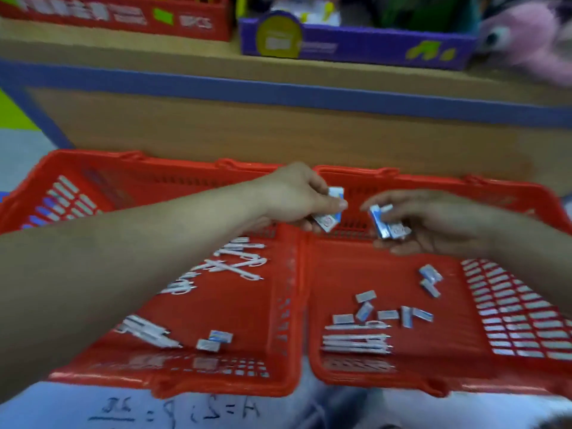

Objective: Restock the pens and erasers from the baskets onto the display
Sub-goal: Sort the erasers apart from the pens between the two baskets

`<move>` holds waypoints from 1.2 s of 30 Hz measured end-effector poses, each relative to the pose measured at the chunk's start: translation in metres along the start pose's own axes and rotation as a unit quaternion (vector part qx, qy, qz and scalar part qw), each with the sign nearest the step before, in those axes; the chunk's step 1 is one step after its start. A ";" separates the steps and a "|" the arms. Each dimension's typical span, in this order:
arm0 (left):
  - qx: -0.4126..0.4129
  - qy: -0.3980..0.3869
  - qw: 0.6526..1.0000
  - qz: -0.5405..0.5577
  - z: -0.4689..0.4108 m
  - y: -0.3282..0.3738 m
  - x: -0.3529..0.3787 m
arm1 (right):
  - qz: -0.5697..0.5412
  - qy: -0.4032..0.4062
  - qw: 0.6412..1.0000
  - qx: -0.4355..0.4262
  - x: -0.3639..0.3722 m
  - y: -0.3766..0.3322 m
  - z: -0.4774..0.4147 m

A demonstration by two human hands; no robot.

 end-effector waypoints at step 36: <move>-0.091 -0.506 0.760 -0.397 -0.023 -0.165 0.252 | 0.612 -0.128 0.778 0.056 -0.009 0.197 -0.129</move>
Point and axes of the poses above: each hand's wrist, its own z-axis away from the middle knuckle, its own x-axis out of the palm, y = z × x, the point moved 6 cm from there along -z, towards the middle knuckle, and after that the axes turned 15 degrees about x, right-handed, at the moved point
